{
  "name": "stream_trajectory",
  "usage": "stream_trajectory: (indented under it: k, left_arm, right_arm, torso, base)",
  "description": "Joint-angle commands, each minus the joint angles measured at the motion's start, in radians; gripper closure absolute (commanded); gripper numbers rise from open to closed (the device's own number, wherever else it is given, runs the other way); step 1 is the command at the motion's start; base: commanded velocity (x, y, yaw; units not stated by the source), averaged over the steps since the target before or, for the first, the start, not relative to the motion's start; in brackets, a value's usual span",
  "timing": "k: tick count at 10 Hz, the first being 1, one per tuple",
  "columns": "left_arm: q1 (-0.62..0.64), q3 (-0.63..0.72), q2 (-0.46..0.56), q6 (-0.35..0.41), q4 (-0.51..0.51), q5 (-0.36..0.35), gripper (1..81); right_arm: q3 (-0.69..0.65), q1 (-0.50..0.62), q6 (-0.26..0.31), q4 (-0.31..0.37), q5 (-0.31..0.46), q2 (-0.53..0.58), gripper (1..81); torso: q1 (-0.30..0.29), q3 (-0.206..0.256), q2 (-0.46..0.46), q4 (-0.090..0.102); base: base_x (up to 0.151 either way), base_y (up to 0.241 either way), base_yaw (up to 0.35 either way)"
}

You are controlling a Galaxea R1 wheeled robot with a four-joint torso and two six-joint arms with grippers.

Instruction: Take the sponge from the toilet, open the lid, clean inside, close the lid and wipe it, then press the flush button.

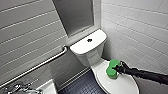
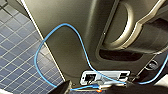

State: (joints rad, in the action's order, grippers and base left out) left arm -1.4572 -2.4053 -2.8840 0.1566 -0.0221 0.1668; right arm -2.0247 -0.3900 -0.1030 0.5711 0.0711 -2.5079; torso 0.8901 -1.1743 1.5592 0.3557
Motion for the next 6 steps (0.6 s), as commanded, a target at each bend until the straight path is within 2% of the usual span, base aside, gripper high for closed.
stream_trajectory:
  k: [1,4,6]
  left_arm:
    - [-0.015,0.000,0.012,0.004,-0.002,0.086,1.0]
    - [-0.022,0.000,0.011,0.004,-0.002,0.086,1.0]
    - [-0.028,0.000,0.014,0.004,-0.002,0.086,1.0]
  right_arm:
    - [0.009,0.148,-0.006,0.009,0.029,-0.005,81.1]
    - [-0.116,0.109,-0.014,0.018,-0.008,-0.080,81.1]
    - [-0.181,0.056,-0.035,0.018,-0.022,-0.090,81.1]
  torso:
    - [0.000,0.001,0.000,0.000]
    - [0.000,-0.016,-0.001,0.000]
    - [0.000,-0.016,0.000,0.000]
  base:
    - [0.000,0.000,0.000]
    - [0.000,0.000,0.000]
    - [0.000,0.000,0.000]
